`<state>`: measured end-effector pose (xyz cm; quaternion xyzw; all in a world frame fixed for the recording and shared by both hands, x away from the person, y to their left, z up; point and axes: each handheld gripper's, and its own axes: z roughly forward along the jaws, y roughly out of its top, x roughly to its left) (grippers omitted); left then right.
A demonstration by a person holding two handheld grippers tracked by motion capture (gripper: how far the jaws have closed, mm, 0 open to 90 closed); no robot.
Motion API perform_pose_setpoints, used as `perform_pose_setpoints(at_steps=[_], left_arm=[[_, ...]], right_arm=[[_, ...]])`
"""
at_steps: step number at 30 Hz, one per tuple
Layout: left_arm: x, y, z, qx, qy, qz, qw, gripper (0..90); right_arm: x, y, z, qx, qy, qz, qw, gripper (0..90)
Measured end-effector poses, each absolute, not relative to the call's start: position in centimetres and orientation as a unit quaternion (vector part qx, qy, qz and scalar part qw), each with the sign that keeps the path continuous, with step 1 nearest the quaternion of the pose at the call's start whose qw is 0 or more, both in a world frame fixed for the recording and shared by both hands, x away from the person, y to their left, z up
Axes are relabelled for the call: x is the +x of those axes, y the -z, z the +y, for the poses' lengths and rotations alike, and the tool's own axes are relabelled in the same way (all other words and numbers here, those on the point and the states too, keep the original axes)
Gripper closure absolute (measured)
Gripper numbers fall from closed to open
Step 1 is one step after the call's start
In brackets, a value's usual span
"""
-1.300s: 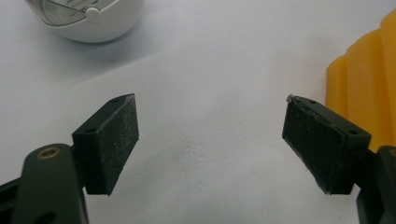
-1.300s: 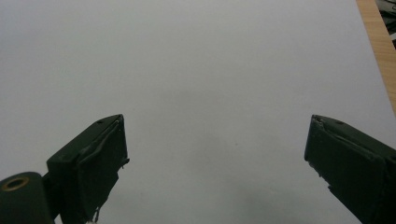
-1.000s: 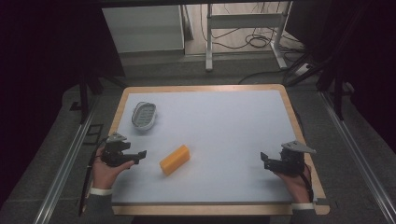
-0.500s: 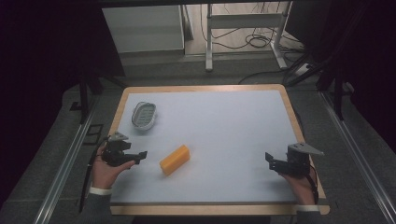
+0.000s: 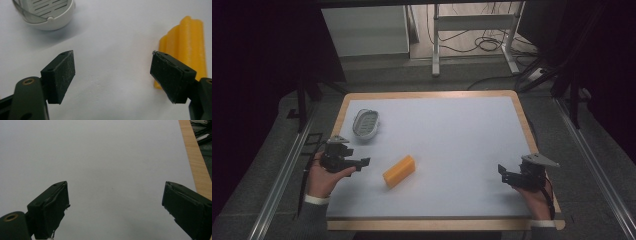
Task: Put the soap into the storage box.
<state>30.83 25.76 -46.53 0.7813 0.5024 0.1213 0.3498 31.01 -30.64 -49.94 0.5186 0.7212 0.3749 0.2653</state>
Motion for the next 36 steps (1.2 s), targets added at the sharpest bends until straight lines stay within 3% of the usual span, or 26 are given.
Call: perform_pose_setpoints(at_steps=[14, 36], left_arm=[[30.7, 44.5, 24.5, 0.791, -0.158, 0.480, 0.345, 21.9], [31.3, 43.1, 20.8, 0.824, -0.154, 0.431, 0.334, 21.4]], right_arm=[[30.9, 50.1, -30.7, 0.518, -0.366, 0.725, 0.268, 7.6], [30.8, 50.0, -30.8, 0.519, -0.361, 0.725, 0.272, 8.1]])
